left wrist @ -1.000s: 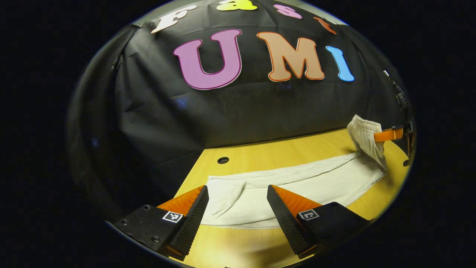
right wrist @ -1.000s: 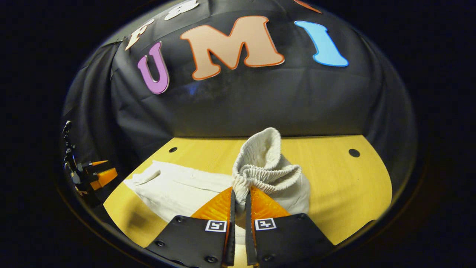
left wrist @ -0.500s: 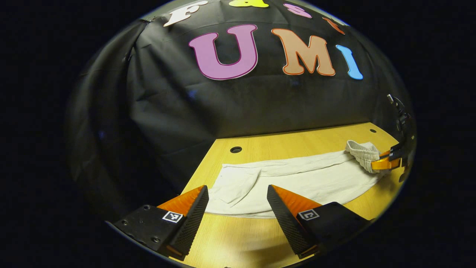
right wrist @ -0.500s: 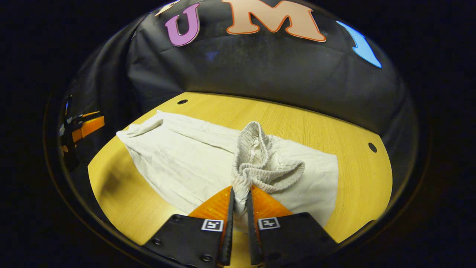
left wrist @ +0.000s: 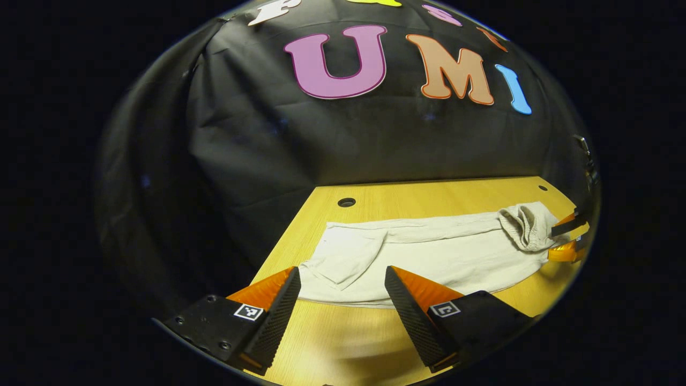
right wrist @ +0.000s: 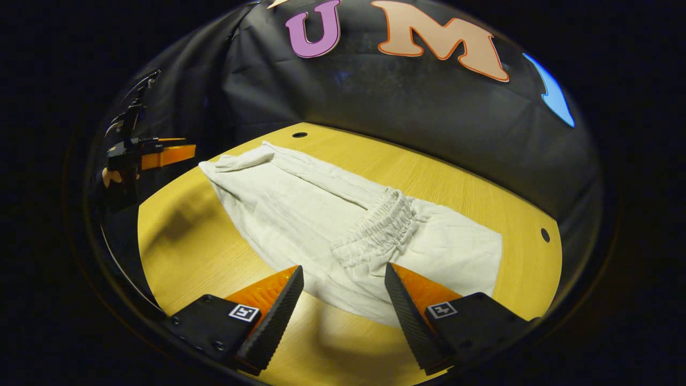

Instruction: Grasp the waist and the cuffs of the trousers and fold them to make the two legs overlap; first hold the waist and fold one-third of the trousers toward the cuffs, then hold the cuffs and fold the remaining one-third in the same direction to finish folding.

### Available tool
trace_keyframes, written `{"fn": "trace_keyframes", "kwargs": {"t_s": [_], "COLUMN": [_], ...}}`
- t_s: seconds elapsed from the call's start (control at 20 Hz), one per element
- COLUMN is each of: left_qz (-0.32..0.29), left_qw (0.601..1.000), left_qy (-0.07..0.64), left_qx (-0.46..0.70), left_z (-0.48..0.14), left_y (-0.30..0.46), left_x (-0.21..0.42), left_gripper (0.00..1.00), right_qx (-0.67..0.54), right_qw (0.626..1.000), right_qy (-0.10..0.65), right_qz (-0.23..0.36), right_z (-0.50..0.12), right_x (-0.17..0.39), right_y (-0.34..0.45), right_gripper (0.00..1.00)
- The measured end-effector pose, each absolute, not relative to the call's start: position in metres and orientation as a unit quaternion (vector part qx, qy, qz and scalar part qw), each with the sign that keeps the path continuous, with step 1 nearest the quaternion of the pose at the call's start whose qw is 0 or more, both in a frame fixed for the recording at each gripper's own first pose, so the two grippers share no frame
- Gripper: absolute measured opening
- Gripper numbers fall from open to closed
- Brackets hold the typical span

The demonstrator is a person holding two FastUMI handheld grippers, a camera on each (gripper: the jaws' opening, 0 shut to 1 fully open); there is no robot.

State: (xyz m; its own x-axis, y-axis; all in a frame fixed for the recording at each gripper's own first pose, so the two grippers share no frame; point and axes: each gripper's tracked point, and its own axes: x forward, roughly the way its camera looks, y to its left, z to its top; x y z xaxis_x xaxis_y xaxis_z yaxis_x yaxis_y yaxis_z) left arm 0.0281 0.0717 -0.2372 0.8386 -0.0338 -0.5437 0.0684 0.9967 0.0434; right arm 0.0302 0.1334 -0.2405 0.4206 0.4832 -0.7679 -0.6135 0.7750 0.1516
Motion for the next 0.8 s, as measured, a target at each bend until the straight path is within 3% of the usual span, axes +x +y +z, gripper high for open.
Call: {"fn": "trace_keyframes", "kwargs": {"t_s": [0.65, 0.7, 0.8], "left_qz": [-0.042, -0.045, -0.051], "left_qw": [0.932, 0.929, 0.923], "left_qy": [0.359, 0.366, 0.376], "left_qx": [-0.037, -0.042, -0.054], "left_z": [-0.33, -0.336, -0.347], "left_y": [0.121, 0.121, 0.119], "left_x": [0.057, 0.059, 0.064], "left_gripper": [0.97, 0.93, 0.98], "right_qx": [-0.072, -0.072, -0.068], "right_qw": [0.867, 0.867, 0.869], "right_qy": [0.427, 0.43, 0.432], "right_qz": [0.244, 0.24, 0.233], "right_z": [-0.21, -0.211, -0.211], "right_x": [0.023, 0.02, 0.016], "right_y": [0.118, 0.119, 0.122], "right_gripper": [0.98, 0.98, 0.98]}}
